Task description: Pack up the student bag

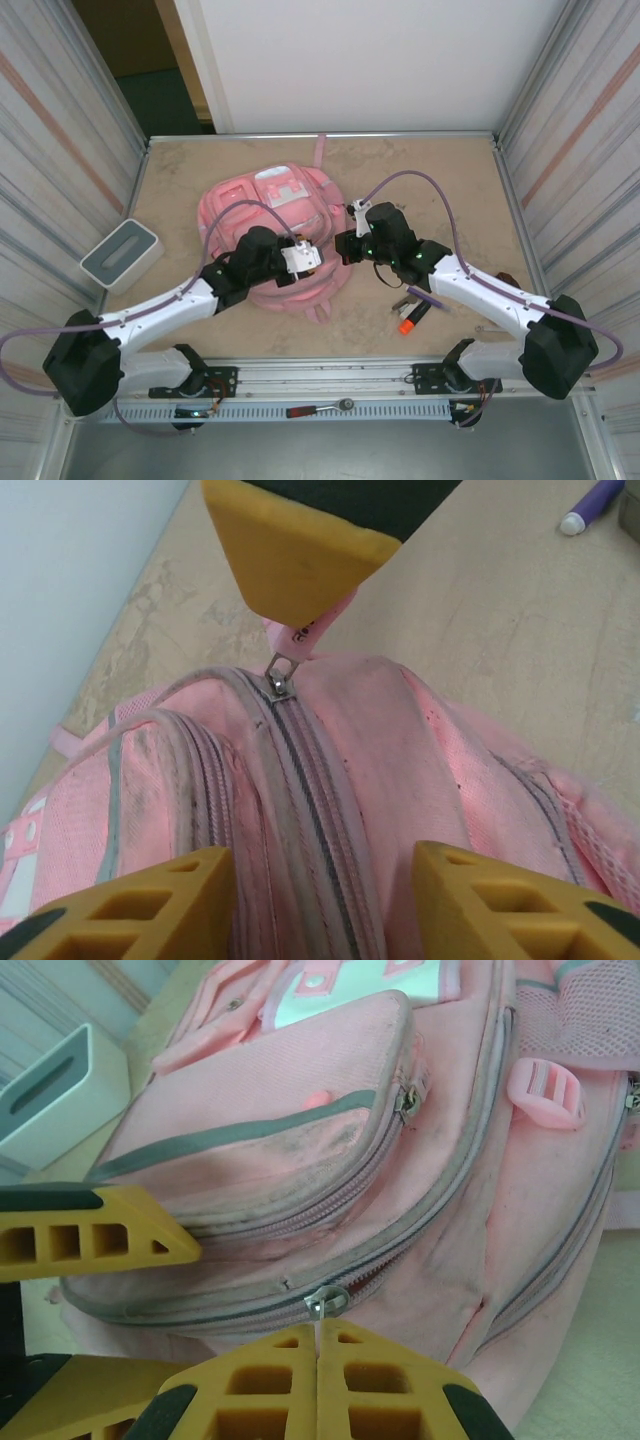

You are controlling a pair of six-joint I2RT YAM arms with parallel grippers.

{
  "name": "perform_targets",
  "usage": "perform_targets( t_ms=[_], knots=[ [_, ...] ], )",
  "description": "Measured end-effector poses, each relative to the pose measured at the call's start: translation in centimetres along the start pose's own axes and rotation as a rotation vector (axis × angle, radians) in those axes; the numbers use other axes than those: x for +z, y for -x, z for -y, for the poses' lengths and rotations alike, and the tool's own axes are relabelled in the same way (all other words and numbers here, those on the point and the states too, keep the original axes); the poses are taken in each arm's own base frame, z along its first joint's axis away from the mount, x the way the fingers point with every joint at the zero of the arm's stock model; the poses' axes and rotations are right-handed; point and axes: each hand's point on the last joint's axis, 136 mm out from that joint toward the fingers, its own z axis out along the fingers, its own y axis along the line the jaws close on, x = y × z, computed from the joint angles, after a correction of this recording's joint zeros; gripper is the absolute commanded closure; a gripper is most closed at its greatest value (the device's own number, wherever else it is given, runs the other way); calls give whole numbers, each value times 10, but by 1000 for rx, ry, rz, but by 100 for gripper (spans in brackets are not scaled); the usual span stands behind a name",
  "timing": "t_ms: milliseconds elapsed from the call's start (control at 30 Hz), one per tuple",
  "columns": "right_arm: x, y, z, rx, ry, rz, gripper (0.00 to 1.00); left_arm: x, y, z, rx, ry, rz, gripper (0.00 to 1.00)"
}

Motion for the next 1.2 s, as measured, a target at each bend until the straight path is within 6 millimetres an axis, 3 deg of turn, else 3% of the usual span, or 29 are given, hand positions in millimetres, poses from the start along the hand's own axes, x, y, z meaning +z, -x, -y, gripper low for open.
perform_targets(
  t_ms=[200,333,800,1200],
  knots=[
    [-1,1,0,1,0,4,100,4,-4,-4,18,13,-22,90],
    [-1,2,0,2,4,6,100,-3,-6,-10,-2,16,4,100],
    [17,2,4,-1,15,4,100,-57,-29,-9,-141,32,172,100],
    [52,9,25,6,-89,-23,100,-67,-43,1,-215,57,215,100]
  ],
)
